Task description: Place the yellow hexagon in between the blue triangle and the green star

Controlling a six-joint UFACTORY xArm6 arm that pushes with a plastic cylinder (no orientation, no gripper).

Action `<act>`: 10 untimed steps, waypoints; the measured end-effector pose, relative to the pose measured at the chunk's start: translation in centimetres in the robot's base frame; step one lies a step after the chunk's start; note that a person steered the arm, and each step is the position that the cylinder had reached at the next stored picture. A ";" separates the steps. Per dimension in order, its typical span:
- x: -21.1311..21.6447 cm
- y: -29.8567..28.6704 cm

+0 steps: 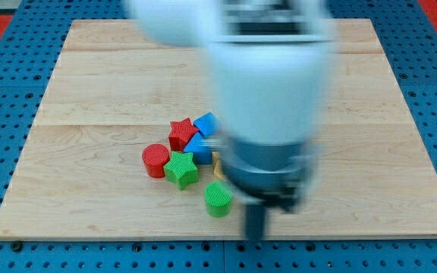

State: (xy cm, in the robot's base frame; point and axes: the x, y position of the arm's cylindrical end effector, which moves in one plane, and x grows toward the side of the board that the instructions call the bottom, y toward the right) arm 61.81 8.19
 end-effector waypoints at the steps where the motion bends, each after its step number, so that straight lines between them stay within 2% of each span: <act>1: -3.0 1.3; 2: -5.5 -1.8; 4: -6.8 -8.6; 7: -10.1 -9.5; 9: -10.0 -9.0; 10: -8.4 -3.8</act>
